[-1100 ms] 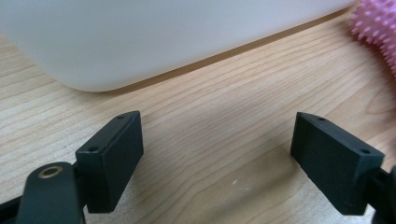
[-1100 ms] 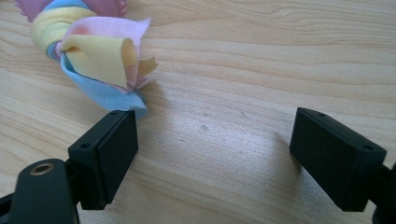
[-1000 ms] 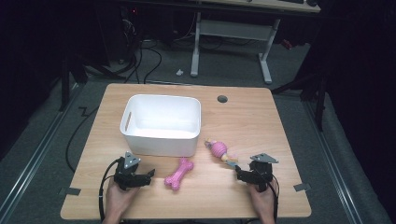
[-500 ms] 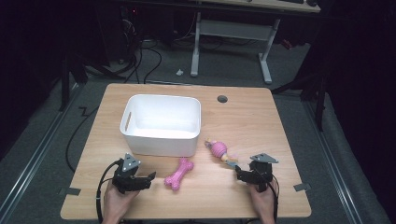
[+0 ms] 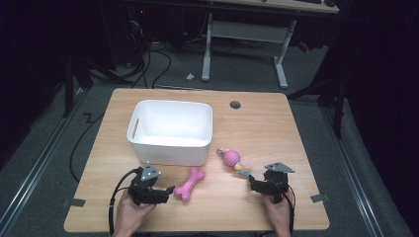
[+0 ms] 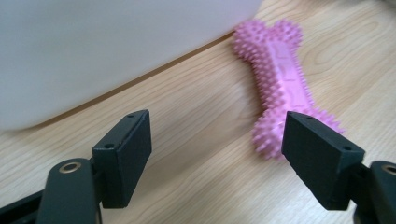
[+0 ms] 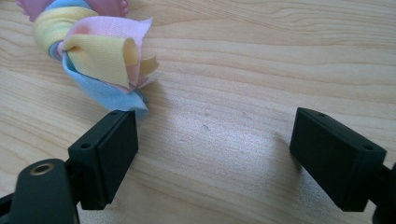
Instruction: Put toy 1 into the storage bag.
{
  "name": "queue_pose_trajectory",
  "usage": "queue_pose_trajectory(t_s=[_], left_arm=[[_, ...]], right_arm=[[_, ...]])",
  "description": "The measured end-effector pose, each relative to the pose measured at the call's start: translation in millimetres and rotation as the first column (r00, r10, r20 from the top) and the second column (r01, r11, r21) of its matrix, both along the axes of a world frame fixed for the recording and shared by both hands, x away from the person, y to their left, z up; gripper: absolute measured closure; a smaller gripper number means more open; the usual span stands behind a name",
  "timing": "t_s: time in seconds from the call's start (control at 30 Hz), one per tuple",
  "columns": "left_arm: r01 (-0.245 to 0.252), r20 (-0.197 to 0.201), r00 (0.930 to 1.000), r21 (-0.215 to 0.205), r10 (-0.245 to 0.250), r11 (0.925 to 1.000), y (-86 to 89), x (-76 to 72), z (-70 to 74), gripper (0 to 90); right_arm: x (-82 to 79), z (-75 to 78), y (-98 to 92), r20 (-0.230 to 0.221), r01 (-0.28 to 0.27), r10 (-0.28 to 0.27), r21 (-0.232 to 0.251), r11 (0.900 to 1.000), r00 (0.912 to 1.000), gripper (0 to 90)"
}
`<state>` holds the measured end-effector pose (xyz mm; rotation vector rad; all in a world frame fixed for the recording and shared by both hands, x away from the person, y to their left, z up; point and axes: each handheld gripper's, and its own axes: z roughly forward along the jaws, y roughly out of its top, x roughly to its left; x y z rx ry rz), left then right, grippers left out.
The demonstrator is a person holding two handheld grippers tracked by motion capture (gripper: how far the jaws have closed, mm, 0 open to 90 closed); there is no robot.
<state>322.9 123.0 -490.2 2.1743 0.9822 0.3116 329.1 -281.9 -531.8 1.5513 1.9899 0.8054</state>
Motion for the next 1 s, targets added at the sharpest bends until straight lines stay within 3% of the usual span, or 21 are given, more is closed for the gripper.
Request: queue_pose_trajectory(t_s=[0.23, 0.67, 0.8, 1.0], left_arm=[[0.039, 0.011, 0.9992, 0.041, -0.040, 0.9984, -23.2, 3.9, 4.8, 26.9], [0.059, -0.043, 0.9976, 0.094, -0.055, 0.9939, -55.0, 19.1, 3.7, 31.4], [0.067, -0.045, 0.9971, 0.129, -0.061, 0.9894, -66.0, 21.0, 0.5, 32.1], [0.090, -0.065, 0.9946, 0.148, -0.081, 0.9850, -78.0, 24.5, -3.1, 33.7]], right_arm=[[0.0, 0.0, 0.0, 0.000, 0.000, 0.000, 0.000, 1.000, 1.0000, 15.2], [0.0, 0.0, 0.0, 0.000, 0.001, -0.001, 0.001, 1.000, 1.0000, 15.2], [0.1, 0.0, -0.1, 0.000, -0.001, 0.001, 0.000, 1.000, 1.0000, 15.2], [0.0, 0.0, 0.0, 0.000, 0.000, 0.000, 0.001, 1.000, 1.0000, 15.2]])
